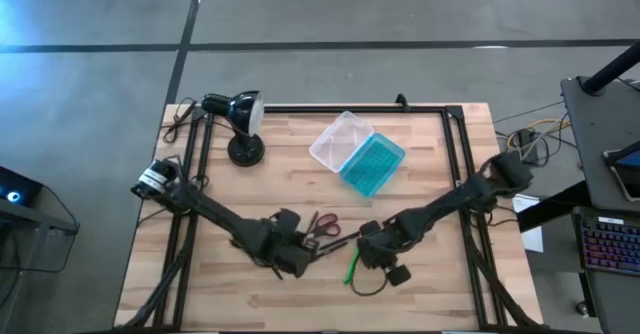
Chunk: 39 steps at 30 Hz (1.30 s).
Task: Pick & place school supplies into a supply box
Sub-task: Put the orange pencil into the supply box
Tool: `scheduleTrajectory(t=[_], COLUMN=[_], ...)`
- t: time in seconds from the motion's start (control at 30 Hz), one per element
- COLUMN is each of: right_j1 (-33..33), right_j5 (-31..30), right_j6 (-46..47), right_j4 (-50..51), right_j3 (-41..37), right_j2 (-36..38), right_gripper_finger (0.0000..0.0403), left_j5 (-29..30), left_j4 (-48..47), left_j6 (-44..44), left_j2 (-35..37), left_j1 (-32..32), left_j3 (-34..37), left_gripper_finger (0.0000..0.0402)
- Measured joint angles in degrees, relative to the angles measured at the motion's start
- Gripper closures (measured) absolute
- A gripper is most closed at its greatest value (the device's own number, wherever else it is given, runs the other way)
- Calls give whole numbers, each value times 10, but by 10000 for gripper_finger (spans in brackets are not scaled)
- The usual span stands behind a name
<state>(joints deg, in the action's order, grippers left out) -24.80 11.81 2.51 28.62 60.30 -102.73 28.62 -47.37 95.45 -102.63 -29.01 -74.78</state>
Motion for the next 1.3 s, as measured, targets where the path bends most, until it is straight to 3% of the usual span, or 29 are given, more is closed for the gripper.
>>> scheduleTrajectory(t=[0.27, 0.43, 0.57, 0.7, 0.83, 1.03, 1.17, 1.3], right_j1=[2, 20, 41, 64, 87, 115, 109, 93], right_j5=[0, -2, -2, -40, -123, -61, -76, -127], right_j6=[-13, -57, -69, -67, -17, 51, 138, 310], right_j4=[27, 76, 60, 29, 16, 31, 69, 93], right_j3=[95, 154, 209, 267, 308, 325, 303, 229], right_j2=[-96, -150, -178, -206, -227, -198, -133, -63], right_gripper_finger=[381, 381, 381, 381, 380, 380, 380, 380], left_j5=[39, 39, 39, 39, 39, 42, 46, 55], left_j4=[-98, -115, -120, -122, -123, -123, -114, -85], left_j6=[95, 121, 131, 142, 152, 157, 123, 47], left_j2=[18, 19, 19, 18, 18, 18, 18, 18], left_j1=[-72, -102, -116, -124, -126, -127, -119, -99], left_j3=[0, 1, 1, 3, 9, 21, 26, 30], left_gripper_finger=[358, 358, 358, 358, 358, 358, 358, 358])
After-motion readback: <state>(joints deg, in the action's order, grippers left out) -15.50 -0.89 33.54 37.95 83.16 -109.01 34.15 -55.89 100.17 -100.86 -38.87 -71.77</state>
